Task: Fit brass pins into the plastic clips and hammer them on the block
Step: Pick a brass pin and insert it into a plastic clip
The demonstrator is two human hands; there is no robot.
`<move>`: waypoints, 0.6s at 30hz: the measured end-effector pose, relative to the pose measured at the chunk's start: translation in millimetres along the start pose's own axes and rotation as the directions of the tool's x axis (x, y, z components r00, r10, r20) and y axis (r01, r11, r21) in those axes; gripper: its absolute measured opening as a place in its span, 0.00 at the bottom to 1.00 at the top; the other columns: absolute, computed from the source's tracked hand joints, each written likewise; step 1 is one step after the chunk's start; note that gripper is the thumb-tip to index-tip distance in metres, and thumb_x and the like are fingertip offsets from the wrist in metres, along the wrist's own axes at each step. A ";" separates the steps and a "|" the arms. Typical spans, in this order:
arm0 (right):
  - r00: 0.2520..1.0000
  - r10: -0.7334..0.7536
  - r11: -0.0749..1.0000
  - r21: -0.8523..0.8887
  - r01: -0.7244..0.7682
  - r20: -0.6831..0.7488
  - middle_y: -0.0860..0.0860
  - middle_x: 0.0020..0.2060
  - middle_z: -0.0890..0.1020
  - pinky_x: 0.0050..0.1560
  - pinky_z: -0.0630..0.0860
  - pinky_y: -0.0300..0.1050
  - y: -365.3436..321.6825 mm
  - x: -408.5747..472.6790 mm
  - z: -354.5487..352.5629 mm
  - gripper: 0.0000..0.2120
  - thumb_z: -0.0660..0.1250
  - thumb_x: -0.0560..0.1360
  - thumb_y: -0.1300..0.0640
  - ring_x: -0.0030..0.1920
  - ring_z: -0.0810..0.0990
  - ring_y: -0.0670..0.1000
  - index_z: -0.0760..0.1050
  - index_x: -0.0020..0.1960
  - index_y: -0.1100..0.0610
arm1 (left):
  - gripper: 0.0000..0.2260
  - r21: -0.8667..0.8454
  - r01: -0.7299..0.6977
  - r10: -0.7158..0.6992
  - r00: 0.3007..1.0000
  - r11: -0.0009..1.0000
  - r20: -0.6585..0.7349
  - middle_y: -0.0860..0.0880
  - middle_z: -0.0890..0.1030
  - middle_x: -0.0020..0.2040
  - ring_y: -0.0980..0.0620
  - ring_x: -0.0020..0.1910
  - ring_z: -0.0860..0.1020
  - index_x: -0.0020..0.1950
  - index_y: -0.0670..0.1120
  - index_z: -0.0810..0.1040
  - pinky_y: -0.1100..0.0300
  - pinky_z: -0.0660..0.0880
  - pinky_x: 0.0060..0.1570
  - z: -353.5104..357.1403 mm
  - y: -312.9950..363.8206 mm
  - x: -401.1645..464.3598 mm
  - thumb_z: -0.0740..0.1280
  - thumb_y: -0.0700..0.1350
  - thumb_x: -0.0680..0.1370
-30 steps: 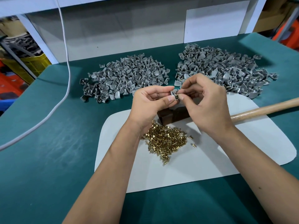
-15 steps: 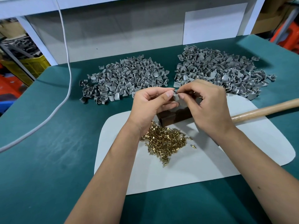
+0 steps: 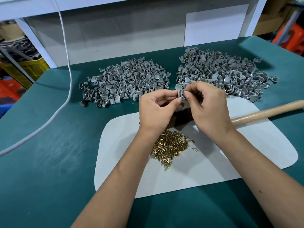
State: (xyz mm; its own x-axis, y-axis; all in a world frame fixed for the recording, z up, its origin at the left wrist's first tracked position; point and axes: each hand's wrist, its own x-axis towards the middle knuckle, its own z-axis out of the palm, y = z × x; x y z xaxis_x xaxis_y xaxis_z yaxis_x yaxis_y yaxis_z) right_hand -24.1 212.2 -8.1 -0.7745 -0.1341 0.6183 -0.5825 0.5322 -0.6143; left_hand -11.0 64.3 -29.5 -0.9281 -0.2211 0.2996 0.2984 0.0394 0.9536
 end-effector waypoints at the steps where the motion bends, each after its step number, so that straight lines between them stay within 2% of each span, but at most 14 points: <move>1: 1.000 0.009 1.000 -0.004 -0.009 -0.005 0.51 0.42 0.83 0.49 0.79 0.50 -1.1 -0.2 0.2 0.03 0.69 0.78 0.64 0.45 0.81 0.52 0.82 0.49 0.62 | 0.10 0.009 -0.001 0.001 1.000 1.000 -0.006 0.40 0.87 0.46 0.42 0.46 0.87 0.53 0.35 0.85 0.43 0.83 0.53 1.4 -0.5 -0.3 0.76 0.31 0.73; 5: 0.999 0.049 0.999 -0.021 -0.049 -0.021 0.52 0.42 0.84 0.49 0.79 0.46 -4.8 -1.1 1.0 0.04 0.69 0.78 0.64 0.43 0.81 0.51 0.82 0.49 0.61 | 0.09 0.065 -0.024 0.026 0.999 0.998 -0.027 0.42 0.87 0.45 0.43 0.46 0.87 0.52 0.37 0.86 0.43 0.83 0.54 4.0 -0.5 0.0 0.76 0.31 0.73; 11: 0.995 0.104 0.994 -0.040 -0.103 0.012 0.53 0.41 0.85 0.47 0.77 0.42 -3.9 1.8 0.6 0.04 0.70 0.77 0.65 0.42 0.82 0.51 0.84 0.49 0.62 | 0.09 0.132 -0.064 0.065 0.998 0.989 -0.008 0.48 0.88 0.43 0.51 0.43 0.87 0.47 0.44 0.87 0.51 0.84 0.51 5.2 -1.7 -1.7 0.75 0.31 0.73; 18: 0.989 0.138 0.988 -0.074 -0.134 0.050 0.51 0.39 0.84 0.42 0.73 0.31 -4.9 2.6 0.6 0.05 0.69 0.77 0.66 0.39 0.80 0.49 0.83 0.47 0.61 | 0.06 0.284 -0.156 0.161 0.987 0.946 0.003 0.45 0.87 0.44 0.49 0.45 0.86 0.47 0.38 0.87 0.47 0.84 0.51 4.8 -5.6 0.3 0.76 0.32 0.72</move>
State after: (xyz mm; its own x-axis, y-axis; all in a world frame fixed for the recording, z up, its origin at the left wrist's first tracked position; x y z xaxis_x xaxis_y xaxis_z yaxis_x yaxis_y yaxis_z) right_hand -23.4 208.7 -3.7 -0.8586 -0.1009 0.5027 -0.4539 0.6054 -0.6538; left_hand -14.0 68.7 -34.5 -0.8685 -0.2085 0.4497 0.3637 0.3481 0.8640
